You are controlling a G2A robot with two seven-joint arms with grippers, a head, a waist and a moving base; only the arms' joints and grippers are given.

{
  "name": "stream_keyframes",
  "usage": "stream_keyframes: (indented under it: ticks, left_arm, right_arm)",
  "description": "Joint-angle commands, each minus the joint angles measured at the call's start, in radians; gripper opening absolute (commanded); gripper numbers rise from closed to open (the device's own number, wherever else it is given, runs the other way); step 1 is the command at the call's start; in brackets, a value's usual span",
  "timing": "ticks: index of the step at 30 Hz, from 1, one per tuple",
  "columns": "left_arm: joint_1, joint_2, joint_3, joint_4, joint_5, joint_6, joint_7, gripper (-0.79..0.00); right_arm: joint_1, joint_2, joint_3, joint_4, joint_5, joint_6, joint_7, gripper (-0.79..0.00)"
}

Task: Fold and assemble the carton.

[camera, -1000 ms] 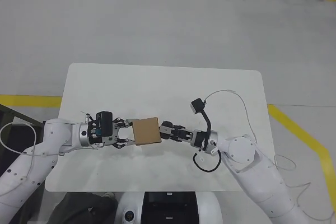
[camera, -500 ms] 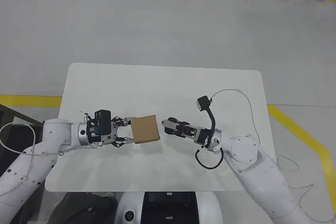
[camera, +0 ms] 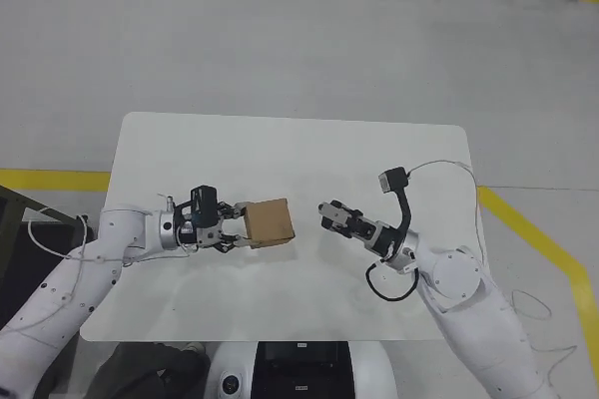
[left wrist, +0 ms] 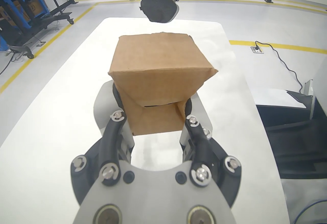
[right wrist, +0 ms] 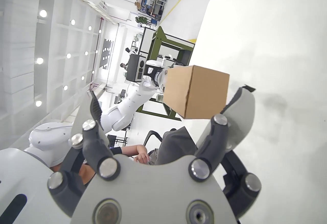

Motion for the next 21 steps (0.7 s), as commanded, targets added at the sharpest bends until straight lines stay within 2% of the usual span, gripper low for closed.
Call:
stream_keyframes:
  ticks: [1, 8, 14, 19, 21]
  left_arm:
    - [-0.026, -0.013, 0.036, 0.014, 0.011, 0.017, -0.017, -0.413]
    - [-0.117, -0.071, 0.154, 0.079, 0.036, 0.126, -0.111, -0.409]
    - [-0.176, -0.111, 0.222, 0.13, 0.03, 0.164, -0.171, -0.397]
    - [-0.197, -0.128, 0.239, 0.169, 0.029, 0.169, -0.182, -0.336]
    - [-0.2, -0.132, 0.24, 0.185, 0.019, 0.159, -0.202, -0.259]
  right_arm:
    - [-0.008, 0.001, 0.008, -0.003, 0.0, -0.024, -0.006, 0.0]
    - [-0.038, 0.005, 0.03, -0.006, -0.001, -0.078, -0.022, 0.0]
    - [-0.079, 0.01, 0.051, -0.025, -0.001, -0.107, -0.032, 0.0]
    - [-0.102, 0.013, 0.065, -0.033, 0.003, -0.12, -0.037, 0.0]
    - [-0.107, 0.014, 0.067, -0.034, 0.006, -0.124, -0.036, 0.0]
